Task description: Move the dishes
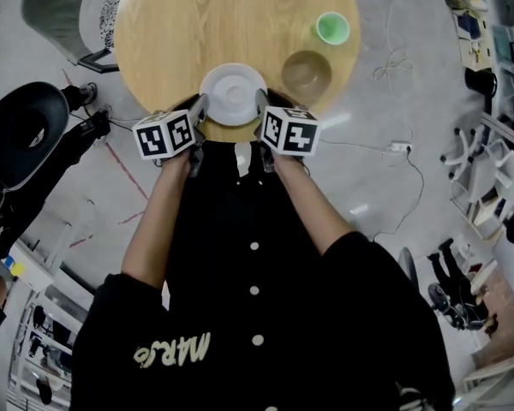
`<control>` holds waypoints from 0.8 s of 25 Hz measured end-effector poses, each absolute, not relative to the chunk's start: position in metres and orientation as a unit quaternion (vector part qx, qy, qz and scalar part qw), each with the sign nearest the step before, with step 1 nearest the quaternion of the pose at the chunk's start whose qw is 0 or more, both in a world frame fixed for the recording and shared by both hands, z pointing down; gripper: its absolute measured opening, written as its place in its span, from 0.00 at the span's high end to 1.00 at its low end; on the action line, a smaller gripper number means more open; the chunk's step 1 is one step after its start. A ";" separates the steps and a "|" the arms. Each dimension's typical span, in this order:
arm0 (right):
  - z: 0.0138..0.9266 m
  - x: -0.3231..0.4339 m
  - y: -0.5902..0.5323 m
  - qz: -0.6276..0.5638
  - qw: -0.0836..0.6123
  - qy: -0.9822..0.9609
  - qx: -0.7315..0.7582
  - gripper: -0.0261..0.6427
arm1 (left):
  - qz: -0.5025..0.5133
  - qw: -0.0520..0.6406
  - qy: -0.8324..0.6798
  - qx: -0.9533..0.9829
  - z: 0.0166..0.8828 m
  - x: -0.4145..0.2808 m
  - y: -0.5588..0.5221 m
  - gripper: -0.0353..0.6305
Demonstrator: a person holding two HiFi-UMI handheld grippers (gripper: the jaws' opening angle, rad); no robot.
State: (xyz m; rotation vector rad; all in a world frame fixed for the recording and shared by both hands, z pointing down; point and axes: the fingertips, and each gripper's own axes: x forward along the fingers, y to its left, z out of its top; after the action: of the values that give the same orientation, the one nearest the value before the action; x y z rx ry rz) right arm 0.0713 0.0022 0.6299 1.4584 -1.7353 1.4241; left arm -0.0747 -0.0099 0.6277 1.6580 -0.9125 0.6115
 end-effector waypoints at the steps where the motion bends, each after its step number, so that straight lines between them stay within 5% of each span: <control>1: 0.632 0.072 0.003 0.519 0.230 -0.629 0.531 0.87 | 0.260 0.542 -0.384 0.701 0.628 -0.073 -0.011 0.88; 20: 0.647 0.069 0.006 0.517 0.245 -0.626 0.529 0.86 | 0.301 0.506 -0.386 0.711 0.643 -0.076 -0.018 0.87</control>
State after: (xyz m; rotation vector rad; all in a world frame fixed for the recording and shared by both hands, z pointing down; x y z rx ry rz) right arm 0.0690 0.0064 0.6468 1.4441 -1.7100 1.4123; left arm -0.0756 -0.0180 0.6431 1.7143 -0.9302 0.7266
